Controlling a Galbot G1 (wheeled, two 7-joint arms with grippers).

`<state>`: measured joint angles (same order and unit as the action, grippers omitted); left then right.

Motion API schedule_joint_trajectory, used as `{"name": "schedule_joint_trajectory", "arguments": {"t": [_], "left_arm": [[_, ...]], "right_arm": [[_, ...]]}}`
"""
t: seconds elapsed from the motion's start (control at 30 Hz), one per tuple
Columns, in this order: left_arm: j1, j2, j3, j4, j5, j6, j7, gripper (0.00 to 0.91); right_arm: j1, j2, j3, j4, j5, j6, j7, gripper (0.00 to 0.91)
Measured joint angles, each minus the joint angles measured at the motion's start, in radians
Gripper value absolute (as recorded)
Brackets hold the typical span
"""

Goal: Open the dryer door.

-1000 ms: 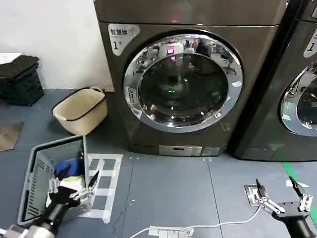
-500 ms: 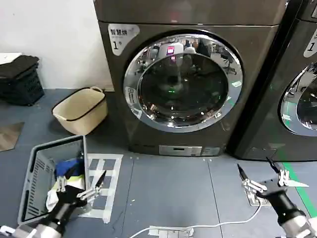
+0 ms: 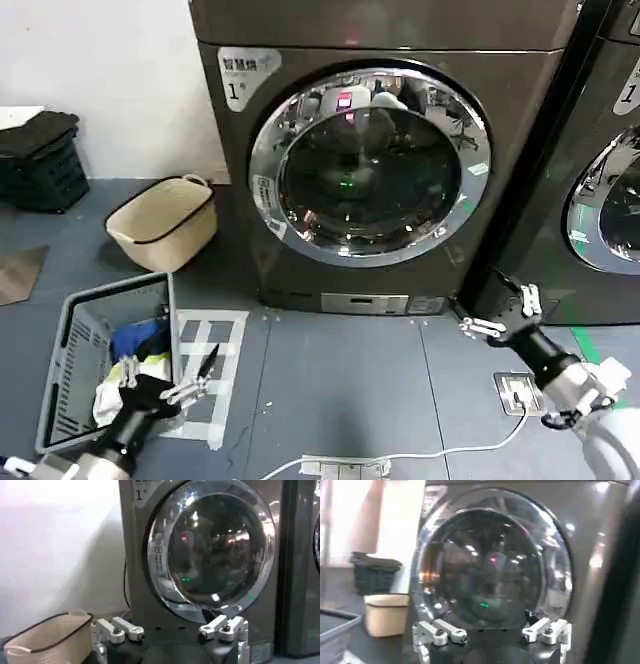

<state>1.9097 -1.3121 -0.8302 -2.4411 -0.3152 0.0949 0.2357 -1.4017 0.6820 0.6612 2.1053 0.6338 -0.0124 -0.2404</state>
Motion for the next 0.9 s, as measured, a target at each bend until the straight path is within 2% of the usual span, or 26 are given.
{"name": "schedule_joint_trajectory", "arguments": {"t": [0.37, 0.9], "left_arm": [[-0.006, -0.007, 0.007, -0.002, 0.011, 0.002, 0.002, 0.907], [-0.020, -0.034, 0.040, 0.000, 0.040, 0.003, 0.005, 0.907]], "right_arm": [[0.254, -0.045, -0.242, -0.094, 0.053, 0.004, -0.018, 0.907], [0.622, -0.015, -0.607, -0.235, 0.082, 0.018, -0.022, 0.907]]}}
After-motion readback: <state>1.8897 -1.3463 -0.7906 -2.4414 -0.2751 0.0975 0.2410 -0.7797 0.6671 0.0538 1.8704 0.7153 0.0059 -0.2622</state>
